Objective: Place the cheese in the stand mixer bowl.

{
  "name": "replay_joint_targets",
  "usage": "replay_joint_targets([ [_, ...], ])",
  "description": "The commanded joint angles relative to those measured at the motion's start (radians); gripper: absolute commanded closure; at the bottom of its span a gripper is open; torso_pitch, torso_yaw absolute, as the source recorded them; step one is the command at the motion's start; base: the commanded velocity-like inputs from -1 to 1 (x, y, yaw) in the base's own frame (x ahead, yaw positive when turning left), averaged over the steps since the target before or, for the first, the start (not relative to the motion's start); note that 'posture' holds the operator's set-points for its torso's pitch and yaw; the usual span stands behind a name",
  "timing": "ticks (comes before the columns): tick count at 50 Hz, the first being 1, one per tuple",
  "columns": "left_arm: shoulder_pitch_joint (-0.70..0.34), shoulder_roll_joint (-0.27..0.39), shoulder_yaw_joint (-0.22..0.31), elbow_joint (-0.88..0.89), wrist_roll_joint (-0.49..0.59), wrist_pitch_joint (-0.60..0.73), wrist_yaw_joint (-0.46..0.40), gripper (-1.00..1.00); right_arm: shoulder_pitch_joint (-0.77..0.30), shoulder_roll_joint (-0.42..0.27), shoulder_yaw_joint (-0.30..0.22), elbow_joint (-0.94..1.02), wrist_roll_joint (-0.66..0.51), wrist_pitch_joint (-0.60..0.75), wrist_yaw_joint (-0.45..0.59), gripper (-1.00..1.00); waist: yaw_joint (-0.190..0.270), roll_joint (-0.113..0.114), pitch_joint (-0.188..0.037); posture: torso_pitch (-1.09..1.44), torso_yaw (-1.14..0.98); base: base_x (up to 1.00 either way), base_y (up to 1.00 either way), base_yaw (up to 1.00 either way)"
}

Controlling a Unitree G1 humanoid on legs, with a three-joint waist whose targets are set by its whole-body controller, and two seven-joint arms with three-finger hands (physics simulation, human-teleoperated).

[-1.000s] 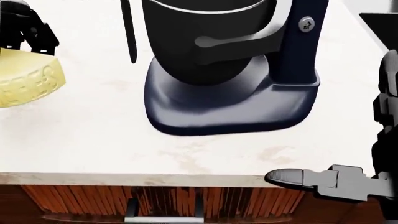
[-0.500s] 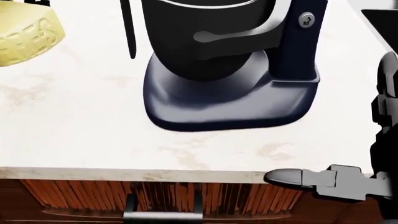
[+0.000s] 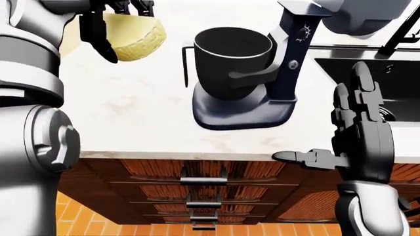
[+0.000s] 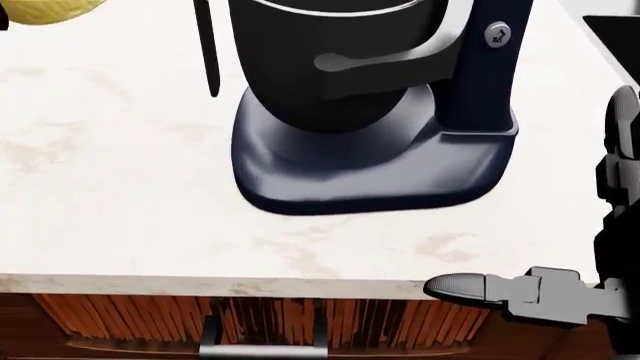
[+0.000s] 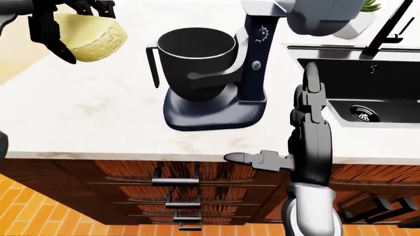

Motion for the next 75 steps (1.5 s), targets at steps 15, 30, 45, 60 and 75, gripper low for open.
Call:
replay_joint_targets([
  [15, -0.081, -0.040, 0.014, -0.038, -0.059, 0.003, 0.152, 1.00, -0.012, -0.006, -0.008, -0.037, -0.003, -0.027, 0.000, -1.00, -0.003, 0.007, -0.026, 0.00, 0.00, 0.00, 0.00, 0.00],
  [30, -0.118, -0.081, 0.010, -0.033, -0.081, 0.019, 0.181, 1.00, -0.016, -0.008, -0.016, -0.040, -0.001, -0.025, 0.002, -1.00, -0.003, 0.004, -0.024, 0.00, 0.00, 0.00, 0.00, 0.00],
  [45, -0.103, -0.156, 0.005, -0.049, -0.138, 0.038, 0.233, 1.00, -0.013, -0.010, -0.032, -0.045, 0.007, -0.029, 0.005, -1.00, 0.000, 0.000, -0.025, 0.00, 0.00, 0.00, 0.00, 0.00],
  [60, -0.117, -0.183, -0.010, -0.040, -0.132, 0.040, 0.302, 1.00, -0.009, -0.009, -0.032, -0.045, 0.009, -0.033, 0.002, -1.00, -0.001, -0.002, -0.026, 0.00, 0.00, 0.00, 0.00, 0.00],
  [75, -0.148, -0.218, -0.022, -0.029, -0.101, 0.022, 0.320, 1.00, -0.011, -0.009, -0.035, -0.052, 0.010, -0.027, 0.001, -1.00, 0.000, -0.005, -0.024, 0.00, 0.00, 0.00, 0.00, 0.00],
])
